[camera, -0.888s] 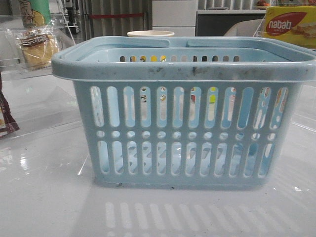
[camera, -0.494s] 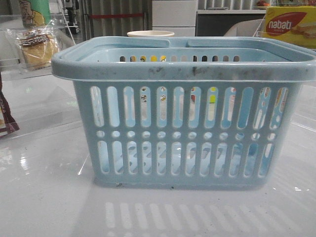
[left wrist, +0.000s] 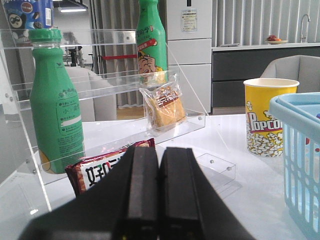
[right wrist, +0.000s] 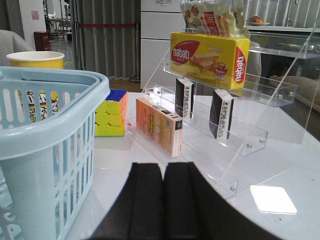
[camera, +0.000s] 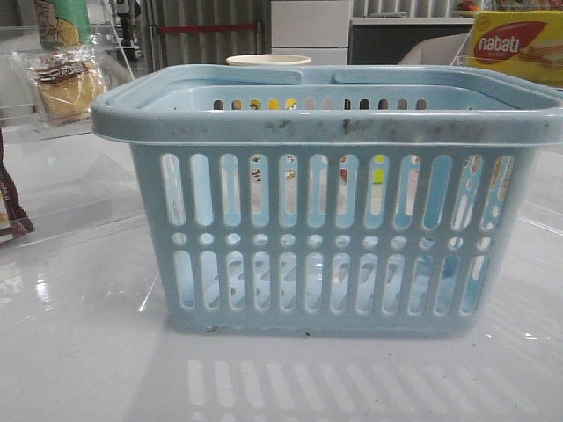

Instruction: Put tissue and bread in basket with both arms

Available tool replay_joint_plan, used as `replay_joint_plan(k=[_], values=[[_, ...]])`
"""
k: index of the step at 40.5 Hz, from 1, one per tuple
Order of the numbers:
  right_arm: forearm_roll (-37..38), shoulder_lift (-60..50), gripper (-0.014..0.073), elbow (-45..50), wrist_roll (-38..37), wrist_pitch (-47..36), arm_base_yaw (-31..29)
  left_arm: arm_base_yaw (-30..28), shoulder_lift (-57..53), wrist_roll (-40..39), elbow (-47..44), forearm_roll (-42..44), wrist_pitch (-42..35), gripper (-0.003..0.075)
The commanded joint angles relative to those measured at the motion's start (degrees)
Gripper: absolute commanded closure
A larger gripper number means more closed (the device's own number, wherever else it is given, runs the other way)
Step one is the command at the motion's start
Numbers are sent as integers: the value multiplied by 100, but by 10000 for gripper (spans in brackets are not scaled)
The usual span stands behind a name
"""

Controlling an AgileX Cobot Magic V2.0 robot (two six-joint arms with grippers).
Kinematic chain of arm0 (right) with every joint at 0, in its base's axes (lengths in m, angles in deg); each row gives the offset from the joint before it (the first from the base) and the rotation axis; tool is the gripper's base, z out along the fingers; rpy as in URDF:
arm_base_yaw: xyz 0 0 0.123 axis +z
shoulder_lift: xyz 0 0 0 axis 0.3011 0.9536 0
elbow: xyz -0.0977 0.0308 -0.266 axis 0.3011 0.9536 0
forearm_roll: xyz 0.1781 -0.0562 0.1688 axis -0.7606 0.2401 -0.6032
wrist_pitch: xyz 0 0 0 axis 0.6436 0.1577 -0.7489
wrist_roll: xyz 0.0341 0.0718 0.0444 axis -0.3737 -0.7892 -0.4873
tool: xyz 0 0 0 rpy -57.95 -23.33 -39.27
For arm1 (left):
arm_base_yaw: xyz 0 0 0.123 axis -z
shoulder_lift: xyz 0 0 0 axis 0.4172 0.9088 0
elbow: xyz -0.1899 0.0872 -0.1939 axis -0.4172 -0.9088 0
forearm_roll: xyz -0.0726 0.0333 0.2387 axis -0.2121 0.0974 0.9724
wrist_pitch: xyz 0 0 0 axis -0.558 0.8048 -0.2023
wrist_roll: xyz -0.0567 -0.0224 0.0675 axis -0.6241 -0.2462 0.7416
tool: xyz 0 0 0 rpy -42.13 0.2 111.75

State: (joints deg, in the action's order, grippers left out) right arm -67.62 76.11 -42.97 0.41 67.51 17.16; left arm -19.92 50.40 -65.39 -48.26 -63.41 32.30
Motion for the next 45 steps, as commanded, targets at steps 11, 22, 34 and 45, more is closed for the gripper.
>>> replay_joint_plan(k=[11, 22, 34, 45], values=[[54, -112, 537, -383, 7, -918, -7, -5, -104, -56, 226, -25, -936, 628], [54, -7, 537, -1932, 7, 334, -7, -5, 27, -56, 1599, -25, -544, 628], [54, 941, 537, -3436, 7, 1805, -7, -5, 1091, -56, 3356, -25, 717, 628], [54, 1990, 537, -4045, 7, 3356, -7, -5, 2044, -56, 4135, -25, 2092, 628]])
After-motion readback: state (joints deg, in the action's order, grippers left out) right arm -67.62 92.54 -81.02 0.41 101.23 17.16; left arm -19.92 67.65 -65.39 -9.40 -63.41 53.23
